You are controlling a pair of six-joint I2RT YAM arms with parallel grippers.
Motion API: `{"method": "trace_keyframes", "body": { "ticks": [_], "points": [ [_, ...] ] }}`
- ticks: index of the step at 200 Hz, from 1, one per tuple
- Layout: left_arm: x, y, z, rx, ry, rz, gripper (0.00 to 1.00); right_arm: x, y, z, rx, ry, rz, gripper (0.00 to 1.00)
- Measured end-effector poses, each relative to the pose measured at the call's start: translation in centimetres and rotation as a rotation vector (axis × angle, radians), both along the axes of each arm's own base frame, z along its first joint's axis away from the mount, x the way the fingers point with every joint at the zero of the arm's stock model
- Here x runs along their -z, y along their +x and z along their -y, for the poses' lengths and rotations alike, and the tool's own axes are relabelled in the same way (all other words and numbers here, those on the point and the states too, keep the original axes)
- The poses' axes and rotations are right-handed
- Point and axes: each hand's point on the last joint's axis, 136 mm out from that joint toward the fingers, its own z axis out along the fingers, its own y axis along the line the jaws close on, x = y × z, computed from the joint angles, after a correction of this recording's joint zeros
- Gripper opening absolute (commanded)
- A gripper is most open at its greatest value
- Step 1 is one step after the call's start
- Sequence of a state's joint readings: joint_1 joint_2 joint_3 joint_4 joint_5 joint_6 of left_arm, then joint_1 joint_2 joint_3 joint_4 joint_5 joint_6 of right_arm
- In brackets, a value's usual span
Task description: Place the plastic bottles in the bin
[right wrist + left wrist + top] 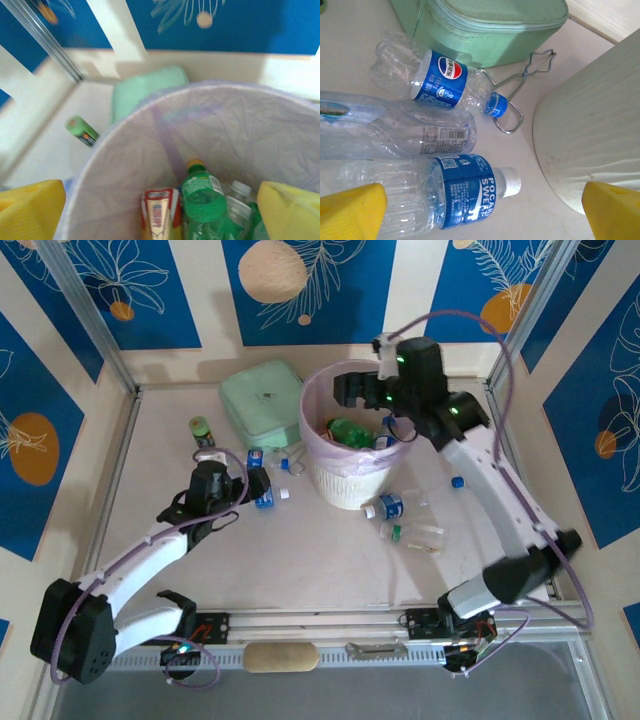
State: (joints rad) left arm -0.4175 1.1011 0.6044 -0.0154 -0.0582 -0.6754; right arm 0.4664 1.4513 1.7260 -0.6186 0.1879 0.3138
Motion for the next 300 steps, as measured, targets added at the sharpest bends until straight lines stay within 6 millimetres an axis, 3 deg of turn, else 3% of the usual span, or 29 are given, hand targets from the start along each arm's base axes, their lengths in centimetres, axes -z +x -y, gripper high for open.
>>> {"method": "trace_keyframes", "body": {
  "ticks": [17, 38, 103, 154, 189, 300],
  "points": [
    [0.3, 0.7, 0.0, -0.002, 0.004, -0.018, 1.0, -1.4, -1.4, 2.0, 0.023, 0.101, 0.041, 0.99],
    [-0.2, 1.8, 0.1, 0.007, 0.014, -0.013, 1.0, -1.4, -2.4, 4.1, 0.054, 0.191, 0.053, 0.99],
    [-1.0, 5.1, 0.5, 0.068, 0.103, 0.001, 1.0, 2.9, -5.8, 9.7, 0.179, 0.302, -0.006, 0.99],
    [-0.3, 5.4, 0.6, 0.108, 0.164, -0.016, 1.0, 6.6, -8.1, 12.7, 0.3, 0.361, -0.031, 0.99],
    [1.8, 5.1, 0.5, 0.12, 0.185, -0.078, 1.0, 8.7, -8.4, 13.9, 0.362, 0.39, -0.064, 0.99],
    [5.2, 2.4, 1.3, 0.177, 0.126, -0.203, 1.0, 9.9, -8.1, 14.2, 0.39, 0.432, -0.083, 0.99]
  ]
}}
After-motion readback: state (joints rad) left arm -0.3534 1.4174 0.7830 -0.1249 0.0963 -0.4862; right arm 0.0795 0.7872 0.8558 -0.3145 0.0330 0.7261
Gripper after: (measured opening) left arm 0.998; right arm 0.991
